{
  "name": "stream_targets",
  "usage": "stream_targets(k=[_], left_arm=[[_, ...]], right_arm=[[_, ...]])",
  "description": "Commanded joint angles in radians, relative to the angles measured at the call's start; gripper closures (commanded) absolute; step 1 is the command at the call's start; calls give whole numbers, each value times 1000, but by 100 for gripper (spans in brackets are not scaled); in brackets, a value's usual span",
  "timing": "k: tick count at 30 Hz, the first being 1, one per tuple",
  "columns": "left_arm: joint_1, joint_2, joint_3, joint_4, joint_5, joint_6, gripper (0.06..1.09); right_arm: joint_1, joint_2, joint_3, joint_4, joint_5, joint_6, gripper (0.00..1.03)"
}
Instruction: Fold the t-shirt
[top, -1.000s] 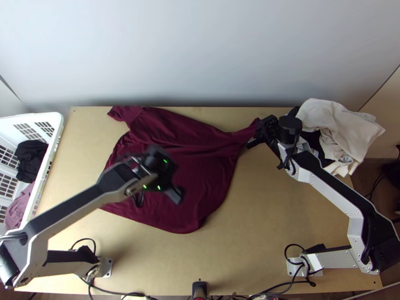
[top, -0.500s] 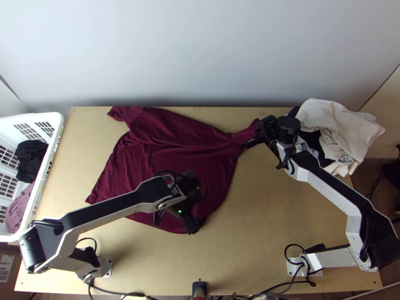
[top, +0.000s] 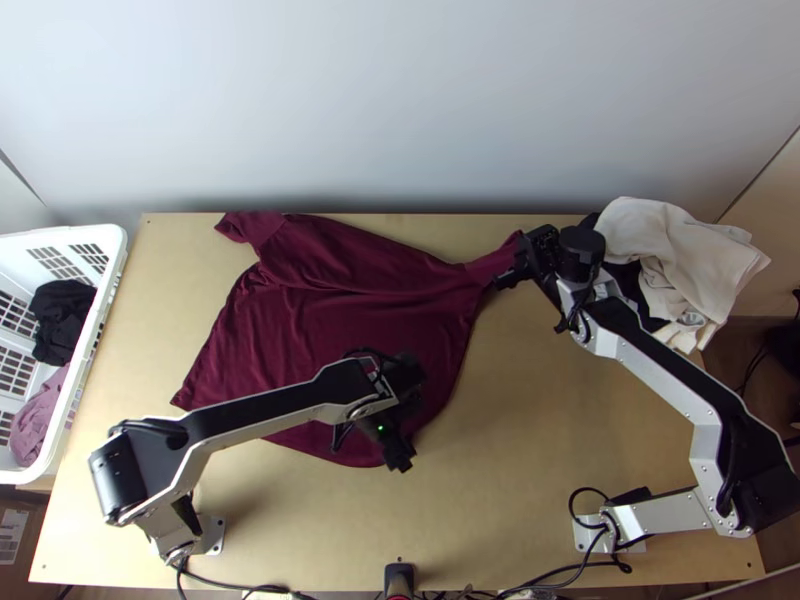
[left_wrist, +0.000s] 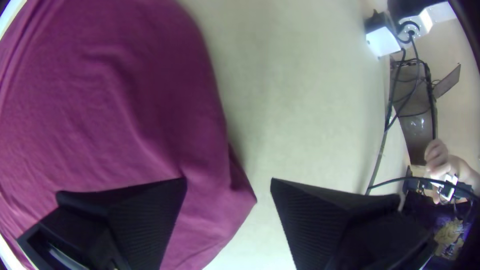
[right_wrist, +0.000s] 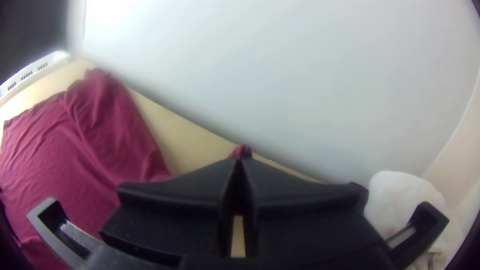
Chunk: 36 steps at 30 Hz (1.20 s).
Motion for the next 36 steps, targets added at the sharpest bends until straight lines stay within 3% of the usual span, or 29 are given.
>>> stream_targets(k=[1,5,16,24,36], left_arm=[[22,92,3,31,-17,4,62],[42,112,-11,63,-32,15,105],[198,-102,61,-1,-53,51,105],[402,-286,233,-93,-55,131,105],[511,-452,516,-167,-73,165,105]], right_arm=[[-5,-23,20,-20,0,1,100],[-5,-50,13,-35,0,1,100],[-8,-158,32,-124,0,1,100],[-28,-224,107,-213,2,-14,100],[-57,-316,285,-394,13,-45,100]])
